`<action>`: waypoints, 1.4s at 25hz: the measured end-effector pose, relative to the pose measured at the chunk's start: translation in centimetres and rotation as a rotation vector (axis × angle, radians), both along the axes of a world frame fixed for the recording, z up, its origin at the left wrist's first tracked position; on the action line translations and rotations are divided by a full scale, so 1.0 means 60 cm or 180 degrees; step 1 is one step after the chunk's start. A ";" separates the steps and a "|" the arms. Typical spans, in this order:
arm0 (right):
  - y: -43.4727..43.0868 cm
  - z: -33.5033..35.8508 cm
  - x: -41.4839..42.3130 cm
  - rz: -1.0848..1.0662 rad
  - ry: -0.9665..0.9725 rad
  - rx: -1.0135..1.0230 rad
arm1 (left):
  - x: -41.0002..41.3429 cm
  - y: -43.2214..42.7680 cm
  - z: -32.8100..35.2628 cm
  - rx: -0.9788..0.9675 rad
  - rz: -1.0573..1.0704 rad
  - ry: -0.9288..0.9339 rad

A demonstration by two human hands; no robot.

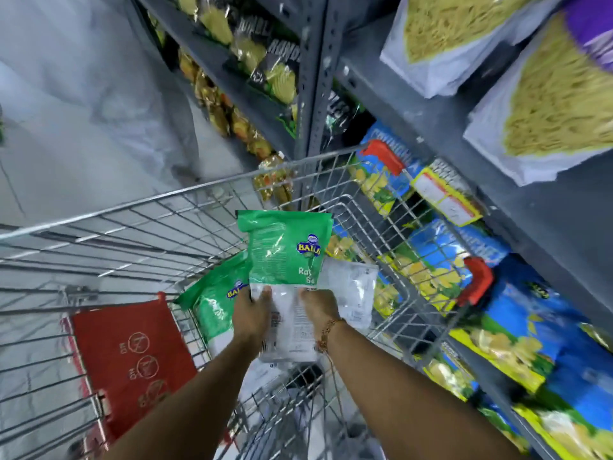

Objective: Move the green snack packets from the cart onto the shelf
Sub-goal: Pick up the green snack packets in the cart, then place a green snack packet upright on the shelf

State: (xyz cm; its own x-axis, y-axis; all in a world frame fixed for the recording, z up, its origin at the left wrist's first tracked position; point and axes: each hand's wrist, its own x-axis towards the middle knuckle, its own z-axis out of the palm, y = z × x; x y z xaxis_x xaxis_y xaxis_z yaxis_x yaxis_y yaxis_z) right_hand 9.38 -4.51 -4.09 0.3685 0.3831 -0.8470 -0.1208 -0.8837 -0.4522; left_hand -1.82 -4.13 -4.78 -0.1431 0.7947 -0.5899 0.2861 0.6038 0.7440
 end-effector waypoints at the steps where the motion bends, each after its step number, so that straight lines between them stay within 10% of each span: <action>1: 0.003 0.033 0.011 -0.0176 -0.0015 0.0250 | 0.014 -0.003 0.027 0.0217 -0.0008 -0.0049; 10: -0.100 0.376 0.185 -0.1356 -0.1866 0.2792 | 0.258 -0.024 0.357 0.2611 -0.0552 -0.1242; 17: -0.264 0.451 0.392 -0.1550 -0.3332 0.2609 | 0.535 -0.098 0.467 0.2535 -0.1893 -0.1809; 25: -0.270 0.410 0.509 -0.3858 -0.1882 0.1422 | 0.669 -0.080 0.392 0.0959 -0.1834 -0.1762; 28: -0.237 0.437 0.527 -0.4451 -0.0706 0.2157 | 0.685 -0.066 0.389 0.0392 -0.2104 -0.2408; 35: -0.296 0.407 0.564 -0.4328 -0.1571 0.2763 | 0.639 -0.071 0.326 0.1587 -0.2284 -0.1319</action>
